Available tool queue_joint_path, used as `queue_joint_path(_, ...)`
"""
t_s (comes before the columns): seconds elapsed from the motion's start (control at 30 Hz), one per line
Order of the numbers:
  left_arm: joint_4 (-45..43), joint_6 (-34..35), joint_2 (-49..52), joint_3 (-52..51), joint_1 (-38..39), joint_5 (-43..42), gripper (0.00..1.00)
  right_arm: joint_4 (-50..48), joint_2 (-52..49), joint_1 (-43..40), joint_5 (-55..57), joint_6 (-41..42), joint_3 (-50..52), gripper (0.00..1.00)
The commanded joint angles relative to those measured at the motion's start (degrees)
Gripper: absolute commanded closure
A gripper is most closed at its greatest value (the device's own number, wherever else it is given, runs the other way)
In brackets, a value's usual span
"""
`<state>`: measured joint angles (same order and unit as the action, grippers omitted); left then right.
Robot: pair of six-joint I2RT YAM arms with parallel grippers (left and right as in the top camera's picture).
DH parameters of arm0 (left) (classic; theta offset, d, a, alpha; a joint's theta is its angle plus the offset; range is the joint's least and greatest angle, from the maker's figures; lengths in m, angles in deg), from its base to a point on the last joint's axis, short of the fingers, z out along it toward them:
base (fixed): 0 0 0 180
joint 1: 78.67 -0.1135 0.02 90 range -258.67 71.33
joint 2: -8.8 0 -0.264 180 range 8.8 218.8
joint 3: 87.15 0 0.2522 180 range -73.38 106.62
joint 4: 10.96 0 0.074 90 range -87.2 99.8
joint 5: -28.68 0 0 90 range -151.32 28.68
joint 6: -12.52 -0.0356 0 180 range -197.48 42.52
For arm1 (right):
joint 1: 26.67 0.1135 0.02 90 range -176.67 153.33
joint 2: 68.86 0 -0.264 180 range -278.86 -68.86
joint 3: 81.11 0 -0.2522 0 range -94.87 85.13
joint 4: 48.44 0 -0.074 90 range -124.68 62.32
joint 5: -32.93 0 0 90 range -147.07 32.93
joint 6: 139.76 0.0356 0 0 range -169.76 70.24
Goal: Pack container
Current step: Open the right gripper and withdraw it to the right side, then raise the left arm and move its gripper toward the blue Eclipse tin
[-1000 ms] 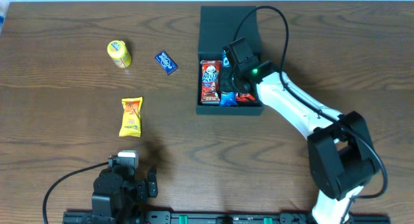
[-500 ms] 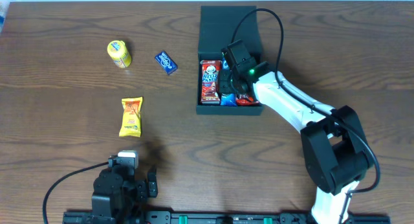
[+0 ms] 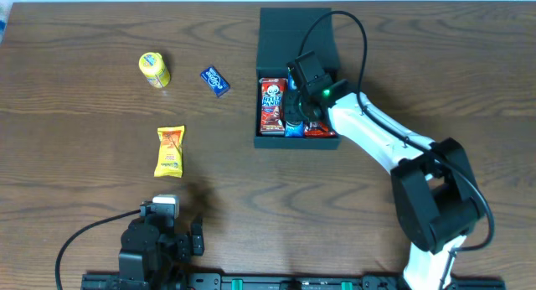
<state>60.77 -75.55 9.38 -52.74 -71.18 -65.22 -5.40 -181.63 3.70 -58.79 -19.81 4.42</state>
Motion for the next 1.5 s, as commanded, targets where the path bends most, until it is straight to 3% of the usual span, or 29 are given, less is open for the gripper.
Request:
queue_joint_path(0.0,1.36,0.63,-0.37,-1.73,-0.35,0.5,0.05,-0.04,4.92,-0.28,0.15,-0.44,-1.16,0.47)
queue_joint_path(0.1,1.36,0.63,-0.37,-1.73,-0.35,0.5,0.04,0.09,8.24,-0.28,0.17,-0.79,-1.16,0.33)
queue_joint_path(0.23,1.36,0.63,-0.37,-1.73,-0.35,0.5,0.05,0.35,13.79,-0.28,0.2,-4.59,-1.16,0.01)
queue_joint_path(0.43,1.36,0.63,-0.37,-1.73,-0.35,0.5,0.04,3.74,23.58,-0.28,8.09,-7.8,-0.94,0.01)
queue_joint_path(0.67,1.36,0.63,-0.37,-1.73,-0.35,0.5,0.05,4.17,34.77,0.83,15.06,-18.67,4.26,0.01)
queue_joint_path(1.0,1.36,0.63,-0.37,-1.73,-0.35,0.5,0.04,3.06,52.57,-4.09,13.14,-18.88,21.57,0.01)
queue_joint_path(1.27,1.36,0.63,-0.37,-1.73,-0.35,0.5,0.05,18.4,62.38,-8.94,7.85,-16.68,27.23,0.01)
queue_joint_path(1.47,1.36,0.63,-0.37,-1.73,-0.35,0.5,0.04,23.23,63.32,-9.18,7.67,-16.7,27.78,0.01)
